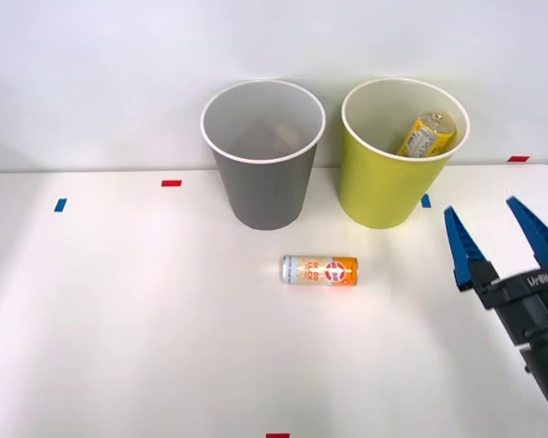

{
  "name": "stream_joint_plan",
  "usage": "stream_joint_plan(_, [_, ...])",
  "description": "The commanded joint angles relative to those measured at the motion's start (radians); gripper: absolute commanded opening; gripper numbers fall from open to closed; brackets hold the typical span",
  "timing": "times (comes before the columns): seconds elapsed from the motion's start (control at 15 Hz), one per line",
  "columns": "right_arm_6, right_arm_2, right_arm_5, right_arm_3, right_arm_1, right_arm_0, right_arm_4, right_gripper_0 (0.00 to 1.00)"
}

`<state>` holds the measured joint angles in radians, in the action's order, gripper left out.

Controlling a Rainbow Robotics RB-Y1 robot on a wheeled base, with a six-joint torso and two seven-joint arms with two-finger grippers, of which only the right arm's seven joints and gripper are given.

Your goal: Put cans in the gray bin, plastic bottles in the light green bin

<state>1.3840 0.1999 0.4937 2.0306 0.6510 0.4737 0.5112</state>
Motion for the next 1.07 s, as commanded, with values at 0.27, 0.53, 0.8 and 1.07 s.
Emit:
stream_joint_plan(0.27, [0.035, 0.010, 0.014, 0.002, -0.094, 0.158, -0.034, 0.99])
stream_joint_plan(0.53, [0.053, 0.006, 0.016, 0.003, -0.180, 0.220, -0.076, 0.99])
stream_joint_plan(0.8, [0.079, 0.006, 0.011, 0.002, -0.209, 0.229, -0.114, 0.99])
stream_joint_plan(1.07, [0.000, -0.077, -0.093, 0.002, -0.407, 0.207, -0.381, 0.99])
